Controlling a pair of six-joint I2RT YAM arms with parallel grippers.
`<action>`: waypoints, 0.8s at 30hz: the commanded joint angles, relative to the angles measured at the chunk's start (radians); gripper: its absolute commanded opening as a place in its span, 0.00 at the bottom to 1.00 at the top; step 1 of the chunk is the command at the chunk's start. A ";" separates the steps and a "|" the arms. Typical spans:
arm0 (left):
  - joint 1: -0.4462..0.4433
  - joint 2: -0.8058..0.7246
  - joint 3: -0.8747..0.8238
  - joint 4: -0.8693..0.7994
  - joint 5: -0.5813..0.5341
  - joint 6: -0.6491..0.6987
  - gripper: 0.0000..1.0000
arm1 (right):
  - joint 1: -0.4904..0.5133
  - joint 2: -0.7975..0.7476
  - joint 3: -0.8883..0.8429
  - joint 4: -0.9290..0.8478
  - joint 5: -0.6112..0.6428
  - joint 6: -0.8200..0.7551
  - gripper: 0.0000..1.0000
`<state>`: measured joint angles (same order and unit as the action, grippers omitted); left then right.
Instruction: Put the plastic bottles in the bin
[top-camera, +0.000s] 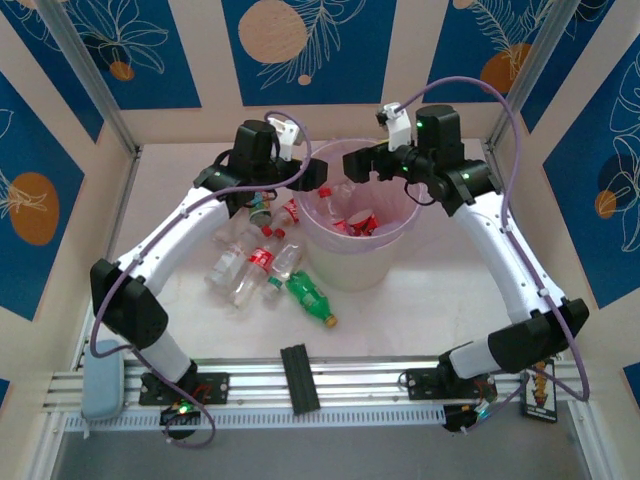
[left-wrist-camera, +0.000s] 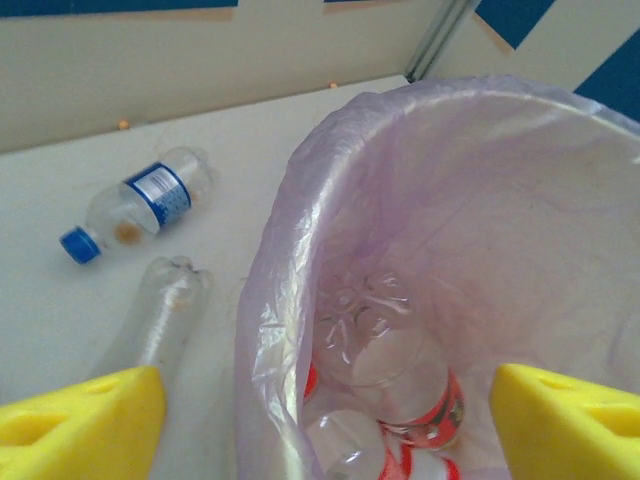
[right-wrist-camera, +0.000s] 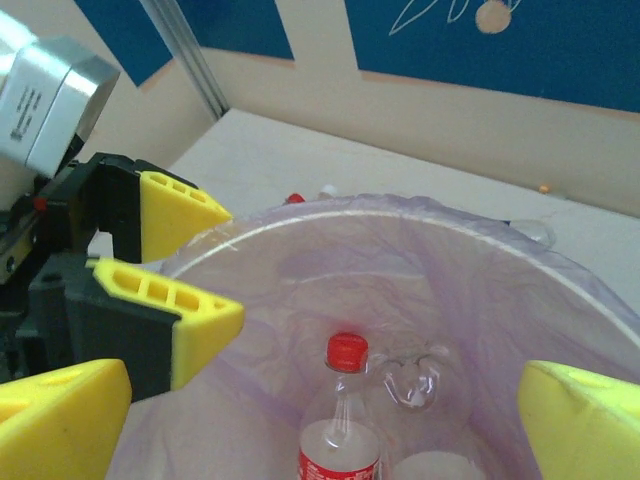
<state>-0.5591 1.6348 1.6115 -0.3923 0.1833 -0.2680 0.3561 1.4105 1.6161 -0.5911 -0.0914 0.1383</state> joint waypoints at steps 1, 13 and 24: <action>-0.006 -0.098 0.030 -0.037 -0.027 0.053 0.95 | -0.030 -0.043 -0.036 0.002 -0.049 0.083 0.99; 0.431 -0.250 -0.242 -0.103 -0.001 0.000 0.98 | -0.128 -0.089 -0.123 -0.014 -0.091 0.147 0.99; 0.499 0.071 -0.361 -0.061 -0.033 0.017 0.96 | -0.152 -0.131 -0.142 -0.059 -0.073 0.132 0.99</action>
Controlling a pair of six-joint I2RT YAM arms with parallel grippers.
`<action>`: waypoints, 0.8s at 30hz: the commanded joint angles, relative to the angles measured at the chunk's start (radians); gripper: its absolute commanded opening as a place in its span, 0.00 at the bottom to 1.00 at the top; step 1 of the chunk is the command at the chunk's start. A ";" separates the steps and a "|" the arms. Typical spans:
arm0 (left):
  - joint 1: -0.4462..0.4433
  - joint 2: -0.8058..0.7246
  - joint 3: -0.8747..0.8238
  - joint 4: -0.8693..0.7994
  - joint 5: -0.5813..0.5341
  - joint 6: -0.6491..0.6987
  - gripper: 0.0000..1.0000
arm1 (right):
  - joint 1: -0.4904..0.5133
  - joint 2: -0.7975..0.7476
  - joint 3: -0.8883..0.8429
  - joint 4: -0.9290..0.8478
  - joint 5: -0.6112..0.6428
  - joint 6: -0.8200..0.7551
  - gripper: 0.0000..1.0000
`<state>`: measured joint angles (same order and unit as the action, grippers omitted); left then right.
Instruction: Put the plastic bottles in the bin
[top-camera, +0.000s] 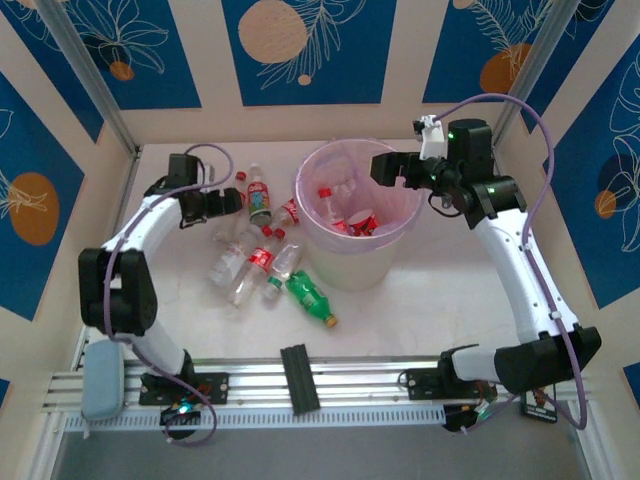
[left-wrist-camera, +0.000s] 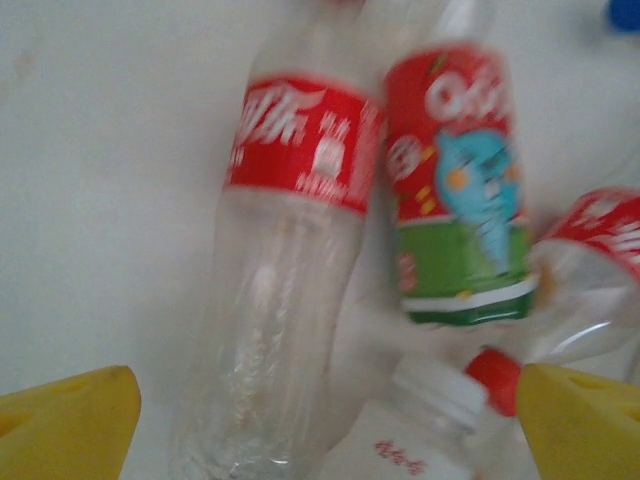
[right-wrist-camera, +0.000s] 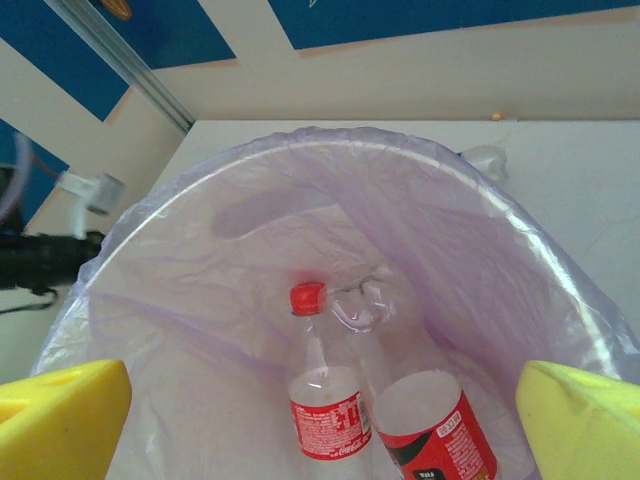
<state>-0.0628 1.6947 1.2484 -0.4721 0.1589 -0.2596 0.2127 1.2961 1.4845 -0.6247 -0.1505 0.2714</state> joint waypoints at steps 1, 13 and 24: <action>0.002 0.032 0.009 0.012 -0.021 0.013 0.95 | -0.009 -0.013 -0.009 -0.029 -0.014 -0.003 0.99; -0.001 0.159 0.014 0.002 -0.036 0.020 0.86 | -0.032 -0.008 -0.031 -0.017 -0.014 -0.005 0.98; -0.001 0.218 0.005 0.039 -0.100 -0.005 0.77 | -0.055 -0.032 -0.067 -0.008 -0.014 -0.006 0.98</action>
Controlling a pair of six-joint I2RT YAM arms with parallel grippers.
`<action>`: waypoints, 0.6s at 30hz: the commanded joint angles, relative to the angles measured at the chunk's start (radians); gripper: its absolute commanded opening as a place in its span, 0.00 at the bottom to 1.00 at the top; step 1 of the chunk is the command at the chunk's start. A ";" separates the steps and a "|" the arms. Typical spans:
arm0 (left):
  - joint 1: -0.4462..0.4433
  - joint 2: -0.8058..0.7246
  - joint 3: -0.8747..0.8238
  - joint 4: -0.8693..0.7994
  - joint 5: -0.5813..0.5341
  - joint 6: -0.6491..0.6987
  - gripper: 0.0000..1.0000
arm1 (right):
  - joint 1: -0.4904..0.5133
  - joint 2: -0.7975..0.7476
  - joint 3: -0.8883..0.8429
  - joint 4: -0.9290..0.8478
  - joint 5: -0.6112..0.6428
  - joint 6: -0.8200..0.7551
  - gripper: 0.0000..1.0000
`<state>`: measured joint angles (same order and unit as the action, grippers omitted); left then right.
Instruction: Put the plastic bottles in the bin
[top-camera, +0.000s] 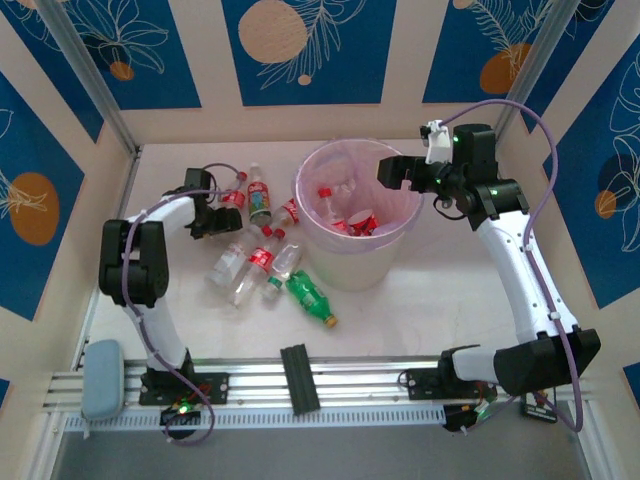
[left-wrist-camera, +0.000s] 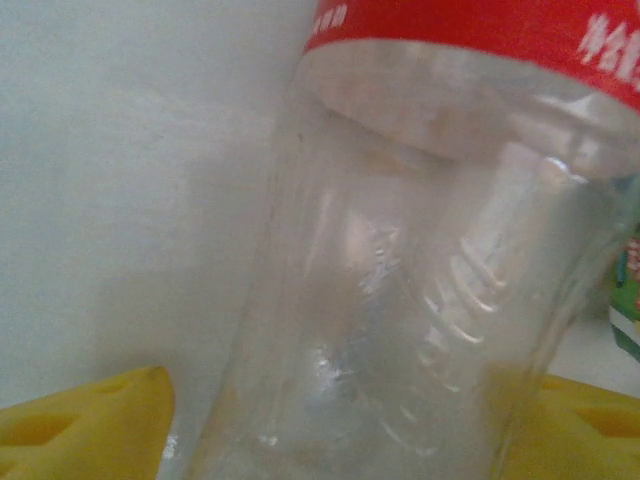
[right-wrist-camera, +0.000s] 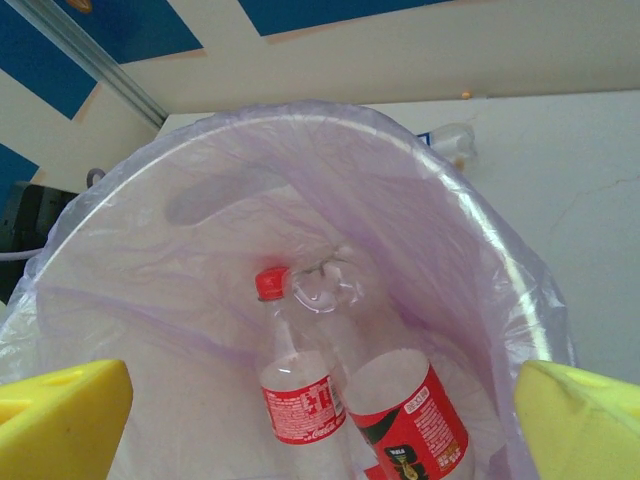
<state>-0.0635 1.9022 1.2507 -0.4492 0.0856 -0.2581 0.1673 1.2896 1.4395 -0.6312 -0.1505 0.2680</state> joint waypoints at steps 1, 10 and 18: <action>-0.001 0.011 0.003 0.017 -0.029 -0.008 0.75 | -0.012 -0.027 -0.026 0.000 -0.014 -0.003 0.98; -0.001 -0.023 0.009 0.011 -0.035 -0.002 0.58 | -0.019 -0.033 -0.029 0.001 -0.021 0.001 0.98; -0.001 -0.211 0.031 -0.001 -0.013 -0.001 0.52 | -0.011 -0.028 0.019 0.017 -0.063 0.020 0.98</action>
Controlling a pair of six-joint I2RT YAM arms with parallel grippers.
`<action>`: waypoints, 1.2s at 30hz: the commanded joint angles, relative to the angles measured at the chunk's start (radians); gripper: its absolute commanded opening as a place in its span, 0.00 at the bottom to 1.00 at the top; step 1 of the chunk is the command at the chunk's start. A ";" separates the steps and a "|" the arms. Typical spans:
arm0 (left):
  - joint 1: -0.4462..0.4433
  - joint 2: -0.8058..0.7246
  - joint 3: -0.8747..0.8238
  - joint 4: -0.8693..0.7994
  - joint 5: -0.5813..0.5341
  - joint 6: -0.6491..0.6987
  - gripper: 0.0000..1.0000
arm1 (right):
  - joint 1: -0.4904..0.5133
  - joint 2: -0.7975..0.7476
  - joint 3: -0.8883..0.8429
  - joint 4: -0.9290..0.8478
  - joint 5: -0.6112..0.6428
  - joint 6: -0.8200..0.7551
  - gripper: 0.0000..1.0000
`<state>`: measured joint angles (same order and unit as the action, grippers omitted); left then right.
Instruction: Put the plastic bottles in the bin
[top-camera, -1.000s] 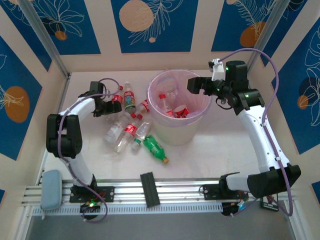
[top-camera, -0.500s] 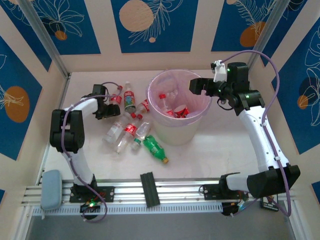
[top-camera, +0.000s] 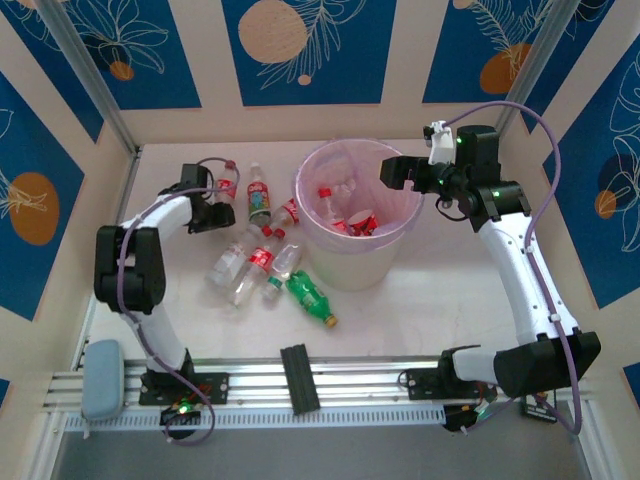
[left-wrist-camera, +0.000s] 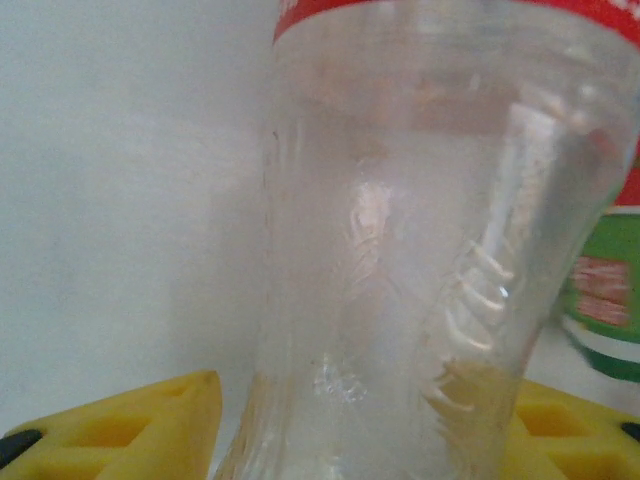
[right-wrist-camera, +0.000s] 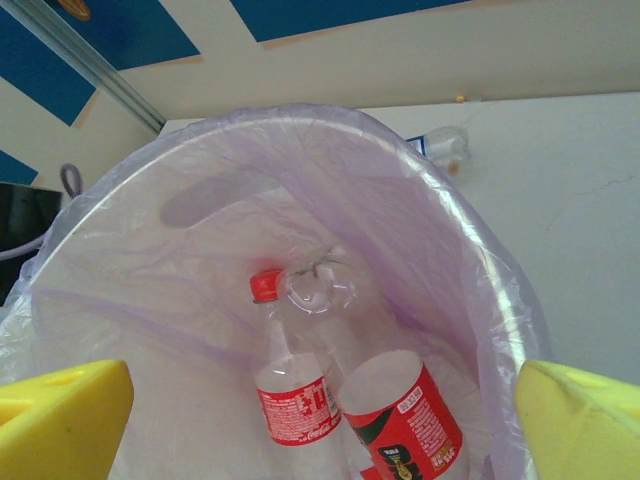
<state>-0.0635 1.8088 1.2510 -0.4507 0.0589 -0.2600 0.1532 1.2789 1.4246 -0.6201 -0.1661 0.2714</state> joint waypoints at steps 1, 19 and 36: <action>-0.001 -0.148 0.026 0.011 0.033 -0.007 0.50 | 0.010 -0.014 0.044 0.011 -0.055 0.021 0.98; -0.326 -0.614 -0.147 0.360 0.207 -0.096 0.26 | 0.348 0.298 0.473 0.088 -0.137 0.060 0.97; -0.429 -0.641 -0.162 0.374 0.217 -0.093 0.23 | 0.411 0.627 0.806 0.035 -0.237 0.124 0.91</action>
<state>-0.4801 1.1912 1.0946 -0.1116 0.2619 -0.3435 0.5518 1.8893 2.1860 -0.5499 -0.3649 0.3786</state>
